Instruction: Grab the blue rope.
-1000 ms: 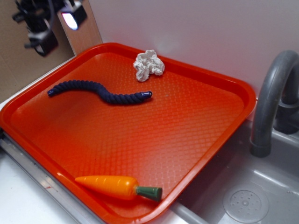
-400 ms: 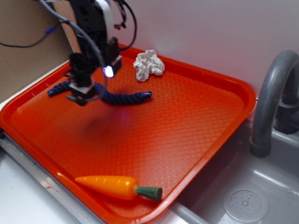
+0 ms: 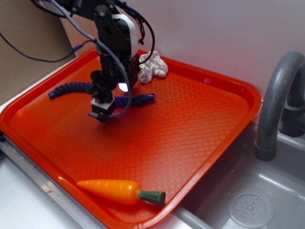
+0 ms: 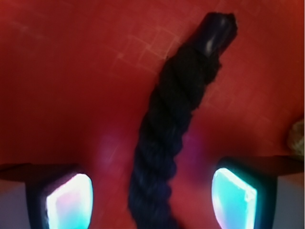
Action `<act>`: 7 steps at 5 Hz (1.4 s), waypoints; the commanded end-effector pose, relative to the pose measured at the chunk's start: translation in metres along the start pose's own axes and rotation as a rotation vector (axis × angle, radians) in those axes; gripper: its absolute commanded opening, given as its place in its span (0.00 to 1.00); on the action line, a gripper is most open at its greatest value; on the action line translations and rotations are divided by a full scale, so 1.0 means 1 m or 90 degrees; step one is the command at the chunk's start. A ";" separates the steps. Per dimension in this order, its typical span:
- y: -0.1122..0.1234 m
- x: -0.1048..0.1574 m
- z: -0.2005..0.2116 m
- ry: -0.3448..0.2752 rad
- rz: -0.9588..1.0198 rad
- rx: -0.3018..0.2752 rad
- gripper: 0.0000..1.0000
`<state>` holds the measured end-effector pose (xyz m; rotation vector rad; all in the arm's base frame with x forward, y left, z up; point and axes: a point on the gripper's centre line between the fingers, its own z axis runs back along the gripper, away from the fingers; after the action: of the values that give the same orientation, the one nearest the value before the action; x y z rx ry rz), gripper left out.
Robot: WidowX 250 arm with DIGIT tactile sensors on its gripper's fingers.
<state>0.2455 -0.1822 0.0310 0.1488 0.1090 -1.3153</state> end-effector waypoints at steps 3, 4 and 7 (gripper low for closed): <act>-0.006 0.009 0.015 -0.029 0.025 0.042 0.00; 0.004 0.000 0.025 -0.059 0.101 0.020 0.00; 0.001 -0.087 0.131 -0.127 0.485 0.011 0.00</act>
<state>0.2321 -0.1140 0.1657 0.0722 -0.0677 -0.5790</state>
